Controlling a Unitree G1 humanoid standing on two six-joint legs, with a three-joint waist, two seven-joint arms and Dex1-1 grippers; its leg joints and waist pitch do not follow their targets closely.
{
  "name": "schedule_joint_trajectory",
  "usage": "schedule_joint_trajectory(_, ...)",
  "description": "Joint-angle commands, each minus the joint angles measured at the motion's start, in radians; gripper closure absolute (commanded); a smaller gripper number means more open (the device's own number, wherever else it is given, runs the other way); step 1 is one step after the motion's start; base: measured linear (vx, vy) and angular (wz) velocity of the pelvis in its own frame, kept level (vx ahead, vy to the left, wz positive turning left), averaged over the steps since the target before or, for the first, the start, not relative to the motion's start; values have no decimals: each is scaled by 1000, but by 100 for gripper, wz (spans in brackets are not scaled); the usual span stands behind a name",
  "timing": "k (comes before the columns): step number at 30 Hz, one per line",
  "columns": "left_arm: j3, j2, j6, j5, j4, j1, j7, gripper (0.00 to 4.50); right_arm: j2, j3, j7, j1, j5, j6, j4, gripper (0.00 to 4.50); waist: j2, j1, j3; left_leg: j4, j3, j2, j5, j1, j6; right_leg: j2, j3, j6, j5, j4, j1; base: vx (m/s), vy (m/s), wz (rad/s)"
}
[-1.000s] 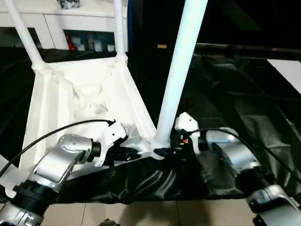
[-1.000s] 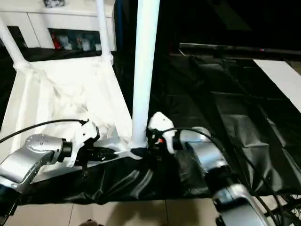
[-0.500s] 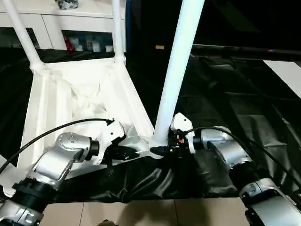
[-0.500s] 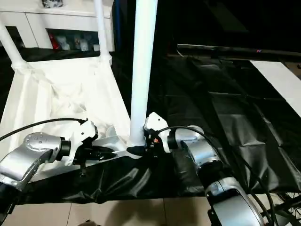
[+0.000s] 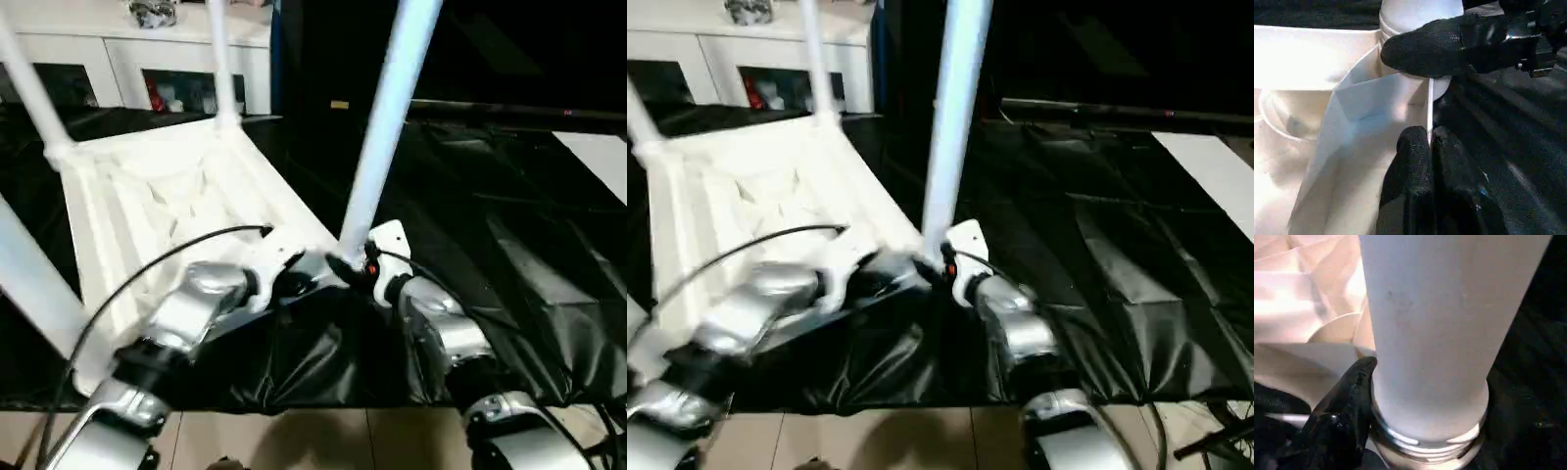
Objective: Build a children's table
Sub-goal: Rotate leg to tighten
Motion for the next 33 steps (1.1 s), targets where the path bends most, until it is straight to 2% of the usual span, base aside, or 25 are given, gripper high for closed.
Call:
schedule_joint_trajectory(1,-54,-40,-62,3,17,-9,-28,450,58,113,179,23,7,-22,-77,119,7,-5,-46,-82,-31,23,-440,24,-28,-64,29,-53,-611,-118,4,0,0,0)
schedule_joint_trajectory(3,-52,-13,-96,-17,-13,11,-97,450,18,114,251,22,24,-2,-101,99,4,-3,-49,-87,-34,26,-410,10,-15,-66,32,-53,-584,-111,14,0,0,0)
schedule_joint_trajectory(5,-42,-7,-97,-32,-26,20,-124,450,-4,119,273,22,20,0,-113,84,1,-3,-52,-88,-33,28,-385,4,-11,-67,33,-64,-546,-105,19,0,0,0)
schedule_joint_trajectory(7,-32,11,-110,-51,-50,34,-164,450,-44,130,324,18,14,-11,-118,70,3,-1,-53,-86,-29,30,-350,5,-8,-65,35,-91,-481,-98,18,0,0,0)
schedule_joint_trajectory(8,-27,21,-107,-59,-58,39,-184,450,-64,133,361,16,16,-19,-120,70,-1,-1,-53,-84,-25,29,-332,1,4,-65,38,-110,-451,-93,20,0,0,0)
schedule_joint_trajectory(10,-22,50,-127,-71,-76,53,-234,450,-117,152,464,13,10,-71,-120,70,-2,2,-54,-81,-23,29,-306,-1,12,-65,38,-121,-424,-89,24,0,0,0)
schedule_joint_trajectory(11,-18,60,-133,-79,-84,59,-259,450,-139,159,511,11,9,-87,-118,70,0,6,-58,-79,-20,32,-276,0,19,-65,38,-139,-367,-83,26,0,0,0)
schedule_joint_trajectory(13,-16,90,-133,-99,-107,73,-325,450,-183,167,634,7,23,-94,-123,70,-7,7,-58,-76,-15,32,-243,-1,37,-60,38,-171,-290,-74,29,0,0,0)
schedule_joint_trajectory(15,-19,114,-133,-107,-121,81,-372,450,-208,171,714,3,33,-90,-129,70,-2,13,-59,-74,-13,35,-196,0,52,-58,38,-199,-214,-64,31,0,0,0)
schedule_joint_trajectory(18,-22,141,-134,-119,-141,92,-433,450,-233,183,789,-3,47,-80,-133,70,0,19,-60,-73,-10,37,-183,1,58,-56,35,-224,-171,-57,33,0,0,0)
schedule_joint_trajectory(19,-26,153,-131,-120,-148,95,-454,450,-239,186,816,-7,53,-73,-134,70,-2,19,-59,-74,-9,37,-185,1,58,-56,35,-225,-170,-57,33,0,0,0)
schedule_joint_trajectory(20,-32,167,-131,-122,-155,98,-478,450,-245,192,842,-9,57,-69,-136,101,-1,20,-59,-74,-10,38,-187,1,55,-57,35,-227,-171,-55,34,0,0,0)
schedule_joint_trajectory(22,-43,197,-139,-121,-165,104,-526,450,-257,207,910,-13,71,-61,-137,101,-2,20,-58,-75,-9,39,-207,2,47,-57,34,-228,-194,-57,34,0,0,0)
schedule_joint_trajectory(25,-47,217,-151,-118,-167,106,-561,450,-265,223,958,-13,67,-64,-137,143,-1,21,-54,-78,-10,41,-238,2,33,-60,36,-218,-240,-62,33,0,0,0)
schedule_joint_trajectory(30,-34,225,-155,-115,-157,99,-585,450,-272,239,993,-7,49,-78,-145,172,-2,21,-53,-79,-12,41,-257,5,17,-63,38,-203,-291,-67,30,0,0,0)
schedule_joint_trajectory(33,-22,217,-159,-112,-130,85,-561,450,-264,236,976,-3,49,-80,-144,179,-3,20,-54,-79,-12,40,-251,5,14,-62,38,-200,-287,-66,30,0,0,0)
